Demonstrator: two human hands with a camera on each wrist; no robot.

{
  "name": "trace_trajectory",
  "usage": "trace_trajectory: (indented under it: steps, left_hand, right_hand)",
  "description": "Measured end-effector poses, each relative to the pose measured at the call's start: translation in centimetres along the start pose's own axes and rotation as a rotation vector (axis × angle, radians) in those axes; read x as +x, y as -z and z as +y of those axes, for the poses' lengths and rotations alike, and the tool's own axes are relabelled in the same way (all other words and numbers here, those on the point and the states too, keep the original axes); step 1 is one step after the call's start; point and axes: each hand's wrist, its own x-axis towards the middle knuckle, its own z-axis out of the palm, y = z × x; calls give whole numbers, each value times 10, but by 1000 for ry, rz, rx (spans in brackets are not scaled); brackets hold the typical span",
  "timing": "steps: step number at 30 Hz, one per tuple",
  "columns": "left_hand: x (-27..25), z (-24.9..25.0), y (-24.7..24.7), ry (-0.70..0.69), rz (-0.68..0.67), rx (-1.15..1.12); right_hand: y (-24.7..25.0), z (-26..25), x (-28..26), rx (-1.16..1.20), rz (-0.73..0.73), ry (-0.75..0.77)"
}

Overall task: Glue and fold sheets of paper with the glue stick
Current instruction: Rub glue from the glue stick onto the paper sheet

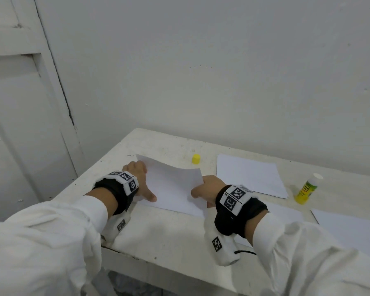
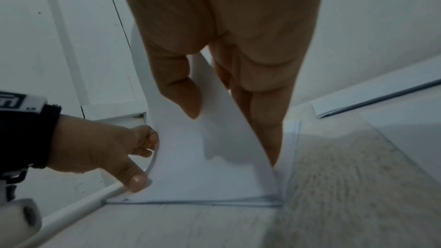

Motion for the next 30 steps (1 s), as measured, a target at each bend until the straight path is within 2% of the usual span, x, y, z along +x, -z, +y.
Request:
trace_trajectory:
  steps: [3, 6, 9, 12, 14, 16, 19, 25, 30]
  left_hand:
    - [2, -14, 7, -3, -38, -280]
    - [1, -29, 17, -58, 37, -473]
    - [-5, -34, 23, -69, 47, -630]
    - [-11, -31, 17, -80, -63, -652]
    - [-13, -27, 11, -84, -139, -517]
    - [-14, -24, 7, -72, -148, -395]
    - [-15, -24, 6, -43, -110, -367]
    - [-17, -23, 5, 28, -100, -588]
    - [-34, 13, 15, -29, -152, -763]
  right_hand:
    - [-2, 5, -5, 91, 10, 20]
    - [-3, 10, -6, 243, 23, -18]
    - [-4, 10, -10, 222, 10, -60]
    - [-5, 10, -11, 162, -32, -135]
    - [-4, 9, -8, 166, -30, -164]
    - [-3, 8, -7, 188, -19, -161]
    - [-1, 9, -7, 255, -26, -185]
    - [2, 15, -11, 348, -38, -146]
    - [40, 42, -36, 393, 13, -197]
